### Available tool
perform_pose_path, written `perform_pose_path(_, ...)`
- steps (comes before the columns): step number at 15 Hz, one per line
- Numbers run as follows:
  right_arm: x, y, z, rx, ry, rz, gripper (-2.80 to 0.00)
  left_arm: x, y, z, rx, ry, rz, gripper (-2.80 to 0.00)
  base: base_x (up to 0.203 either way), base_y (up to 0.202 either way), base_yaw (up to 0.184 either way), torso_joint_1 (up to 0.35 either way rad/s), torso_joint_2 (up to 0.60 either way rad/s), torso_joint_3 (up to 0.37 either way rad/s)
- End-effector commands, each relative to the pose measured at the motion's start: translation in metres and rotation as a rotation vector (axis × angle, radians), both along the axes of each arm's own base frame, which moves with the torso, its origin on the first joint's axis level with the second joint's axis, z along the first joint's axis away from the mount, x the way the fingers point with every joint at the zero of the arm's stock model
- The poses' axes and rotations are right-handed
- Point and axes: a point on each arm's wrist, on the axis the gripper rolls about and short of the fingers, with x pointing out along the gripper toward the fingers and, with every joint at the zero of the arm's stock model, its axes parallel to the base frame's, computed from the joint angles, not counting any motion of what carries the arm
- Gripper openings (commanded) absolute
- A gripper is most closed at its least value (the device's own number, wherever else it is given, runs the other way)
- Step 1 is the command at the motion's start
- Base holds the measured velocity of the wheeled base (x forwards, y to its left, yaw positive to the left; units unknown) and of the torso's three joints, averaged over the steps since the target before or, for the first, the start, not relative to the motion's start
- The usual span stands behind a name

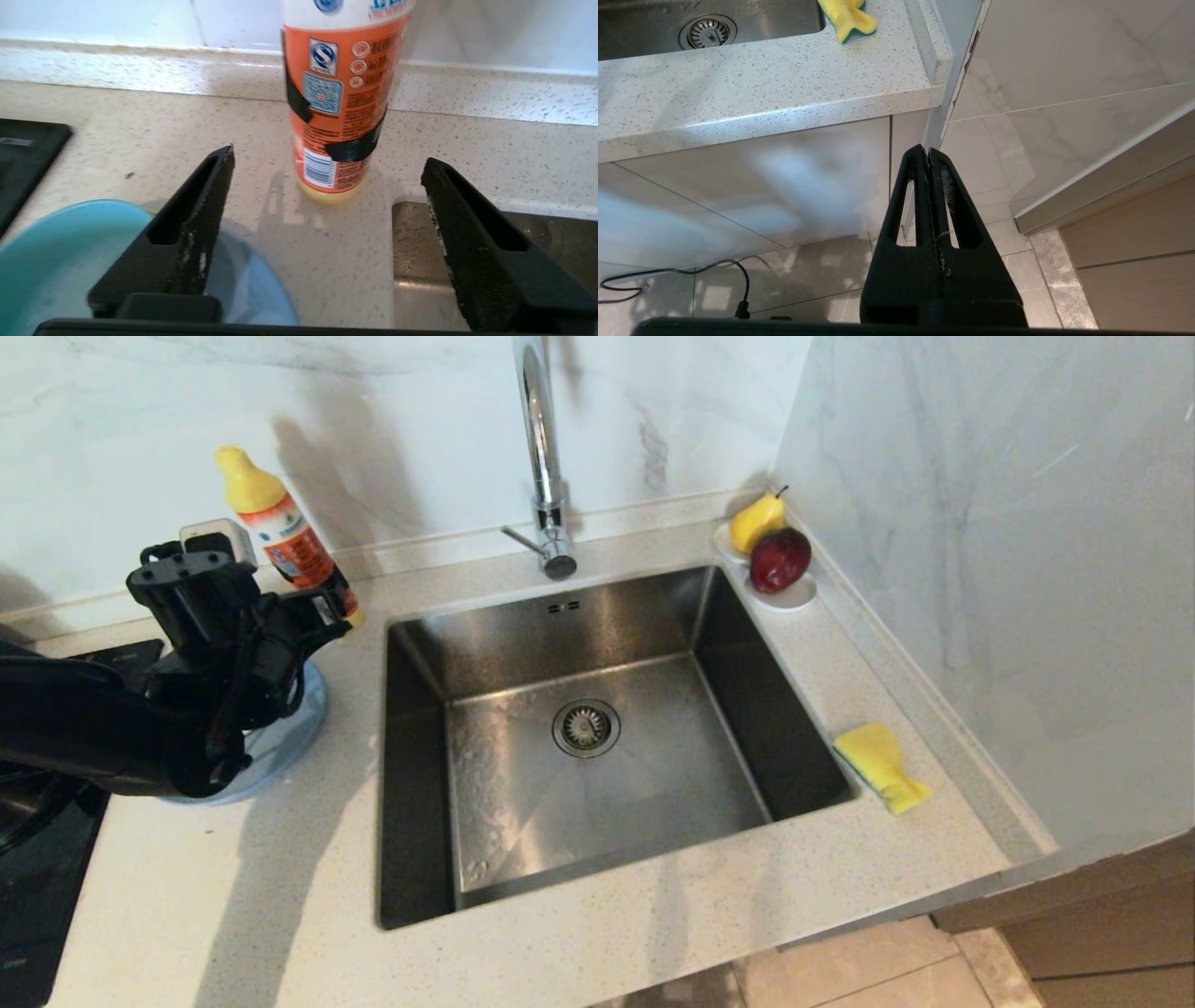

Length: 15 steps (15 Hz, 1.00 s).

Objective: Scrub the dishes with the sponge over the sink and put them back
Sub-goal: Grab the dish soap

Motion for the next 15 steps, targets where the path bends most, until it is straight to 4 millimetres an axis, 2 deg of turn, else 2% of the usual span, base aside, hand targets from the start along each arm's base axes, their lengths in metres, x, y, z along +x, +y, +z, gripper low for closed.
perform_pose_path(1,0.000,0.000,0.000,0.000,0.000,0.000,-2.80,0.013,0.000,-0.002,-0.003,-0.016,0.003,0.00,0.000,0.000,0.000,0.000,0.00,0.000)
perform_pose_path(4,0.000,0.000,0.000,0.000,0.001,0.001,-2.80,0.022,-0.001,0.002,-0.006,-0.046,0.005,0.00,0.000,0.000,0.000,0.000,0.00,0.000)
perform_pose_path(11,0.000,0.000,0.000,0.000,0.001,0.000,-2.80,0.062,-0.001,-0.008,-0.021,-0.087,0.061,0.00,0.000,0.000,0.000,0.000,0.00,0.000)
perform_pose_path(15,0.000,0.000,0.000,0.000,0.000,0.000,-2.80,0.076,-0.001,-0.013,-0.023,-0.098,0.073,0.00,0.000,0.000,0.000,0.000,0.00,0.000)
